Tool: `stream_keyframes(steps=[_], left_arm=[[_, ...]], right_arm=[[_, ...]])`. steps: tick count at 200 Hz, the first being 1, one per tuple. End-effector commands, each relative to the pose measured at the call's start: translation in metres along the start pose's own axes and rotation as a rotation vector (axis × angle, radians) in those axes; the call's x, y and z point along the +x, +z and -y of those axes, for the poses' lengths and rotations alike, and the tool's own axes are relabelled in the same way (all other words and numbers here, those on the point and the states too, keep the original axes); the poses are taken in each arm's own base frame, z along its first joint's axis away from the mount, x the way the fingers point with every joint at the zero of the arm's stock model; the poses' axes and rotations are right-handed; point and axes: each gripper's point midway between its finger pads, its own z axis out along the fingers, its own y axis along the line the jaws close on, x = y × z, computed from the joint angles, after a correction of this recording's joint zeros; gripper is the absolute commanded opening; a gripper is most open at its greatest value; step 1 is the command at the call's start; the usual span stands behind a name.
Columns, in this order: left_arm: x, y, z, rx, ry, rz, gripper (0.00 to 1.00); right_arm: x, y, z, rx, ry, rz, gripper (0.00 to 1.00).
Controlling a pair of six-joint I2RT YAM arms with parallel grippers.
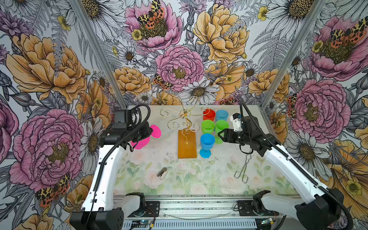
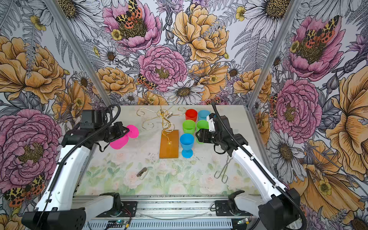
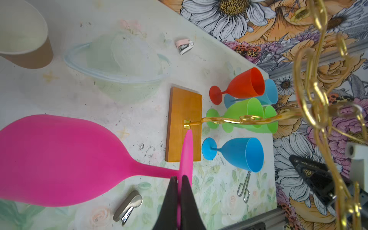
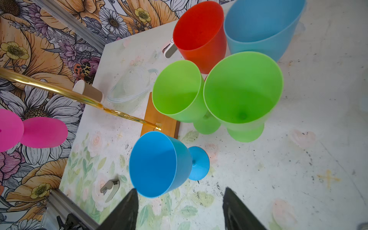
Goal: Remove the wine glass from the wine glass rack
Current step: 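Pull the pink glass back toward the robot with the left gripper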
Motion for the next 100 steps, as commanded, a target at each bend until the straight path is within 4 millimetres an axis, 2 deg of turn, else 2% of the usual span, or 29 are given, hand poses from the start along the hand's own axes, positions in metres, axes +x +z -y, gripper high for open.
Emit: stream_keyframes(steps=[1, 63, 100], left_arm=[[0.034, -0.010, 0.019, 0.065, 0.110, -0.054, 0.00], [0.122, -0.019, 0.083, 0.279, 0.401, -0.234, 0.00], [0.158, -0.020, 0.124, 0.371, 0.620, -0.281, 0.00]], right_arm=[[-0.015, -0.008, -0.012, -0.043, -0.009, 0.045, 0.68], [-0.005, -0.003, -0.020, -0.093, -0.002, -0.012, 0.67], [0.002, -0.002, -0.022, -0.094, -0.001, -0.042, 0.67]])
